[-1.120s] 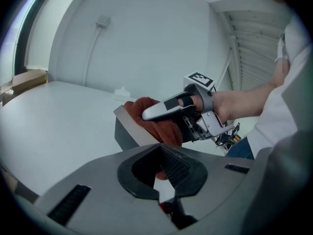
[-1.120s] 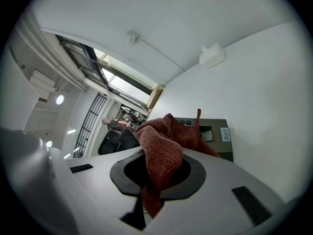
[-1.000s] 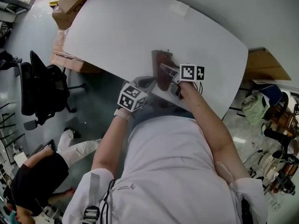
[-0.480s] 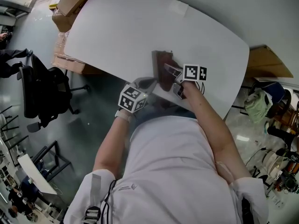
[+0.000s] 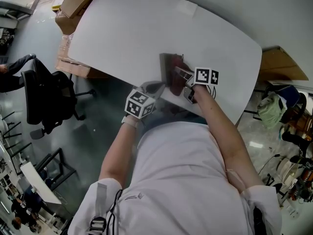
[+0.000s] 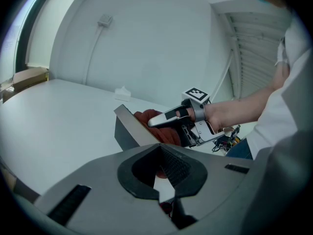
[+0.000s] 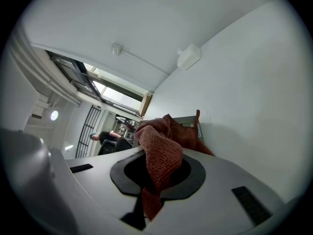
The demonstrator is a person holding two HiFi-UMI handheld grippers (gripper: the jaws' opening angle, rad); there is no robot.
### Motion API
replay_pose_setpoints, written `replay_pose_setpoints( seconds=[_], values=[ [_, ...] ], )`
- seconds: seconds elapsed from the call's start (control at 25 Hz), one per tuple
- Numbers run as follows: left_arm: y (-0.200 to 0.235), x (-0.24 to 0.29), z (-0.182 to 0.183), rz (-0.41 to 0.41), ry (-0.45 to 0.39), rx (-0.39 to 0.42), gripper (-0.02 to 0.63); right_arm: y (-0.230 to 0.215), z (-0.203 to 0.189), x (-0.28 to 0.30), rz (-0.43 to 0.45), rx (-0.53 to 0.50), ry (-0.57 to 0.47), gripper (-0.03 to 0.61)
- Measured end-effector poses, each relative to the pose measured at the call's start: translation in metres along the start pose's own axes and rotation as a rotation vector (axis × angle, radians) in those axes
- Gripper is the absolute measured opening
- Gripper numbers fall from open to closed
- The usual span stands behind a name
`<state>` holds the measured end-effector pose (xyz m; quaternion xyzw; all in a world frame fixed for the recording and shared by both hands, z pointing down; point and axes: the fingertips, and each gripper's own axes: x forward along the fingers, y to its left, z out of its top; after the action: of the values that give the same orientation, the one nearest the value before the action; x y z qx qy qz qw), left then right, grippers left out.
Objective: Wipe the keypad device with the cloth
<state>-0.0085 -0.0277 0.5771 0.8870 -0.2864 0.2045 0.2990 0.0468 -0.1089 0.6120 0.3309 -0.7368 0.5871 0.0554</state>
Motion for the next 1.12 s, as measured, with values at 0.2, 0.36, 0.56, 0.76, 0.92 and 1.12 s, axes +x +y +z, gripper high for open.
replay_pose_setpoints(
  seconds=[0.2, 0.36, 0.56, 0.76, 0.92, 1.12],
  values=[
    [-0.003, 0.001, 0.003, 0.006, -0.002, -0.003, 0.011, -0.012, 0.002, -0.007, -0.021, 0.029, -0.015, 0.054],
    [-0.003, 0.0, 0.002, 0.007, -0.002, -0.005, 0.011, -0.02, 0.0, -0.01, -0.038, 0.041, -0.02, 0.054],
    [-0.003, 0.0, 0.004, 0.011, -0.007, -0.006, 0.011, -0.028, 0.001, -0.014, -0.055, 0.054, -0.027, 0.054],
    [-0.003, 0.001, 0.003, 0.014, -0.009, -0.007, 0.011, -0.036, -0.001, -0.016, -0.071, 0.066, -0.031, 0.054],
    [-0.003, 0.002, 0.002, 0.015, -0.01, -0.008, 0.011, -0.045, -0.002, -0.019, -0.087, 0.073, -0.033, 0.054],
    [-0.003, 0.001, 0.002, 0.019, -0.011, -0.006, 0.011, -0.057, -0.007, -0.025, -0.119, 0.097, -0.031, 0.054]
  ],
)
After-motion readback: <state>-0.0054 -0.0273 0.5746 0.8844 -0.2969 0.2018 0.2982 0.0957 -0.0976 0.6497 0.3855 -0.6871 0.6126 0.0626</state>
